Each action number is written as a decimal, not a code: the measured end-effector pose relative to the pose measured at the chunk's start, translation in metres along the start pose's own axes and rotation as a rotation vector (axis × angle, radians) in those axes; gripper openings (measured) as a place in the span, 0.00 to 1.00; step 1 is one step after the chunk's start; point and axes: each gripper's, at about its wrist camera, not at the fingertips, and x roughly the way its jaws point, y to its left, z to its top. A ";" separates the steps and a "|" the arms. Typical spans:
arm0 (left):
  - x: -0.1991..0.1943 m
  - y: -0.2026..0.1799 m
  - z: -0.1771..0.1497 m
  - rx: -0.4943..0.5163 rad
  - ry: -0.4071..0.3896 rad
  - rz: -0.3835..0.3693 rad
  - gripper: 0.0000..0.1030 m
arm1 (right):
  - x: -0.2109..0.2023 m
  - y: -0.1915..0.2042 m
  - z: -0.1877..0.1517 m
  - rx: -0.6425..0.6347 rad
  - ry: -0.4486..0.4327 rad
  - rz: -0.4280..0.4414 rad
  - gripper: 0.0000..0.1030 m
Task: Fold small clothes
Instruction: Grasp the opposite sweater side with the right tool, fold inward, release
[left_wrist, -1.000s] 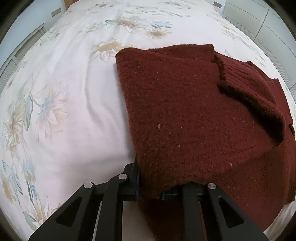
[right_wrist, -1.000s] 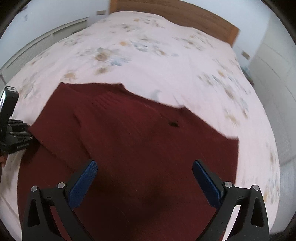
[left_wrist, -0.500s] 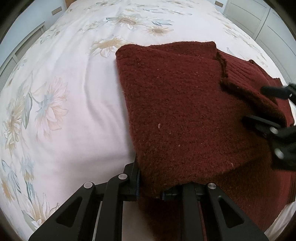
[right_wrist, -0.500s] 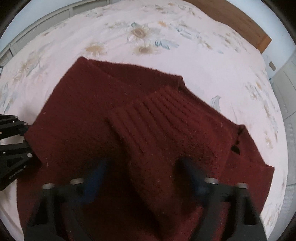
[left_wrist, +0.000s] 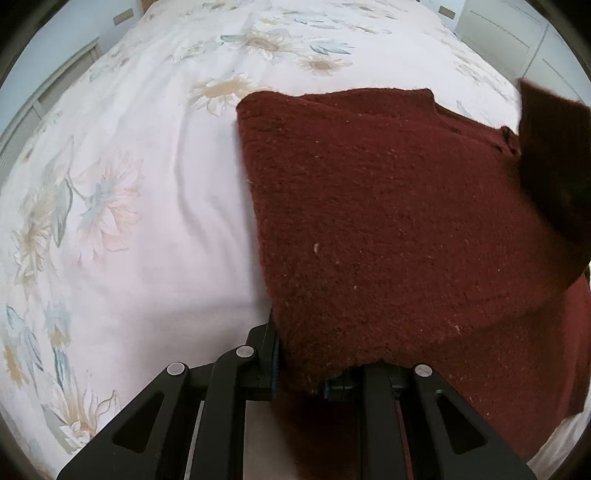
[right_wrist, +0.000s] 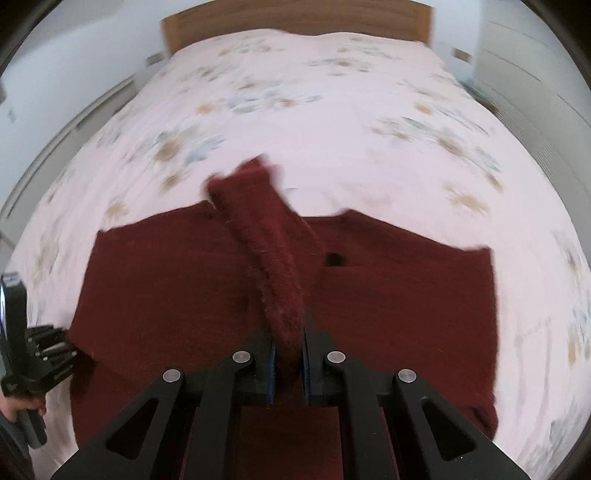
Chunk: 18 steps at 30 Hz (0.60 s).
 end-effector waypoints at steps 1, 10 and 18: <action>0.000 -0.003 -0.001 0.010 -0.003 0.011 0.14 | 0.002 -0.009 -0.004 0.025 0.008 0.002 0.09; 0.004 -0.010 -0.004 0.014 -0.001 0.040 0.14 | 0.045 -0.052 -0.049 0.170 0.125 0.004 0.12; 0.007 -0.016 0.001 0.002 0.004 0.078 0.17 | 0.033 -0.065 -0.054 0.162 0.132 -0.065 0.42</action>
